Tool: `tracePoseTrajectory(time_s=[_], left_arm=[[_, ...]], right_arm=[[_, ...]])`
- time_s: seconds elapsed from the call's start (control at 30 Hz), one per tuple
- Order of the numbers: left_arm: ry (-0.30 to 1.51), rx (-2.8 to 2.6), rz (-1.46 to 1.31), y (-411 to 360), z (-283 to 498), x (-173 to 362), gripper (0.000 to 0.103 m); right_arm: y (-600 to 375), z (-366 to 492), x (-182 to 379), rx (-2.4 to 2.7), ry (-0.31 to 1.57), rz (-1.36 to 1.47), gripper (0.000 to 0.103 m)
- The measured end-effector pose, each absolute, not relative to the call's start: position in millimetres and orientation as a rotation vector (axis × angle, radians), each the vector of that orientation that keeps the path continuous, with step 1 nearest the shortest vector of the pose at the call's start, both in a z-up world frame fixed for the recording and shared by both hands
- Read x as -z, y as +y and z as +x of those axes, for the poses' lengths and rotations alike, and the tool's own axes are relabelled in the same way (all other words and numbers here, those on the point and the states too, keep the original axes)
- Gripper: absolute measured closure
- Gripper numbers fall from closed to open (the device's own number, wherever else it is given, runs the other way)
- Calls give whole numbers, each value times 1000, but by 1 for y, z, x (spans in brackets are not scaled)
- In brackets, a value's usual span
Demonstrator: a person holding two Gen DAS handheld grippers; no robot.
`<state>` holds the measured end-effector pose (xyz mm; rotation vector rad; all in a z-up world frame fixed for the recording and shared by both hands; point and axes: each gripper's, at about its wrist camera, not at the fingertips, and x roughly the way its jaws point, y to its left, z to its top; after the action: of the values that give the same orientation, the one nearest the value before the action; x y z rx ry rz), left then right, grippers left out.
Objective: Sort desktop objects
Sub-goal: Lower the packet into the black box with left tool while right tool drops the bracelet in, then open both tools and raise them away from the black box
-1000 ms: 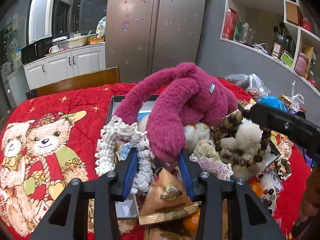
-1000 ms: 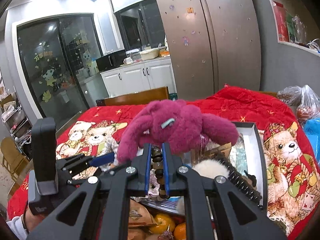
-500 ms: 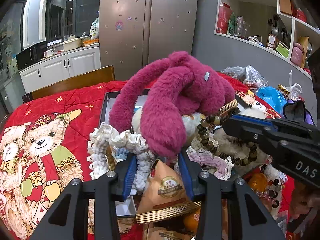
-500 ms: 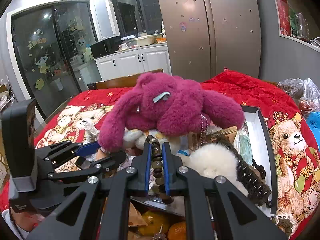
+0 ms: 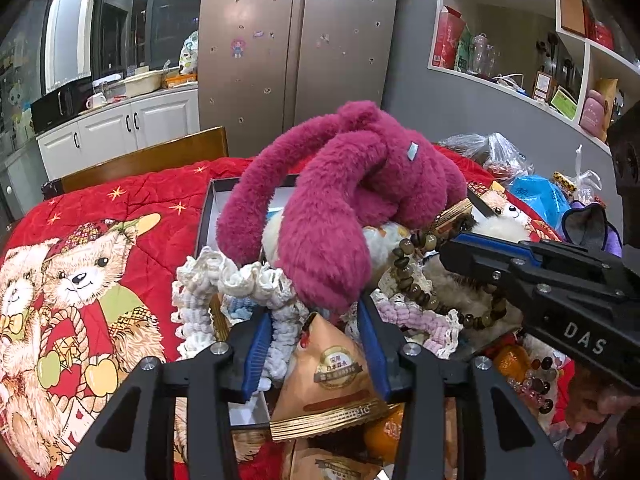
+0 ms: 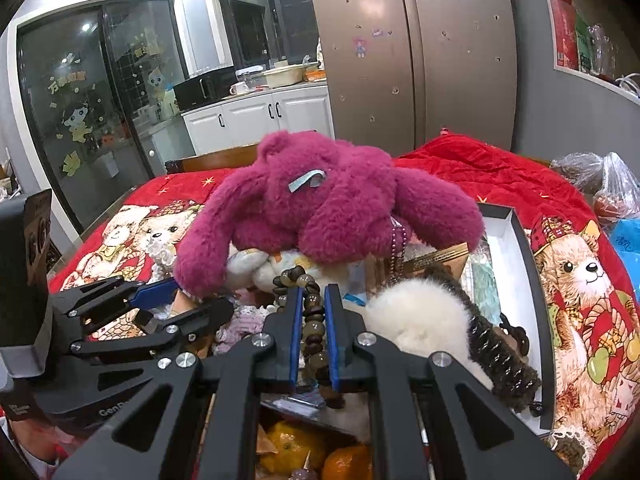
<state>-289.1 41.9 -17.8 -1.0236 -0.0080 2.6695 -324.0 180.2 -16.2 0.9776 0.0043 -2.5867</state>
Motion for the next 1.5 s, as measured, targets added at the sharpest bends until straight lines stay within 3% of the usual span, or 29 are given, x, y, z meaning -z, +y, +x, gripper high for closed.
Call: tracePoseTrajectory(time_s=[0.03, 0.1, 0.17, 0.37, 0.5, 0.57, 0.7, 0.9, 1.13, 1.5], left_arm=[[-17, -2663, -1022, 41, -289, 18, 56], [-30, -2655, -1019, 40, -288, 17, 52], [-32, -2652, -1019, 41, -288, 17, 51], [-28, -2643, -1022, 43, -285, 14, 41], [-33, -2652, -1002, 43, -281, 9, 29], [-75, -2661, -988, 41, -280, 7, 23], [-206, -2647, -983, 35, -280, 7, 21], [-193, -2676, -933, 34, -273, -4, 21], [-288, -2587, -751, 21, -252, -31, 21], [-348, -2729, -337, -24, -192, -106, 16]], right_arm=[[181, -324, 16, 2590, 11, 984, 86], [183, -324, 16, 2586, -5, 976, 65], [183, -323, 12, 2590, -11, 959, 50], [188, -319, 2, 2594, -49, 920, 14], [198, -319, -4, 2589, -128, 909, 2], [203, -319, -8, 2599, -141, 906, 1], [206, -318, -11, 2604, -142, 902, 1], [205, -315, -18, 2594, -134, 885, 1], [213, -307, -39, 2596, -153, 832, 1], [233, -259, -115, 2668, -138, 584, 0]])
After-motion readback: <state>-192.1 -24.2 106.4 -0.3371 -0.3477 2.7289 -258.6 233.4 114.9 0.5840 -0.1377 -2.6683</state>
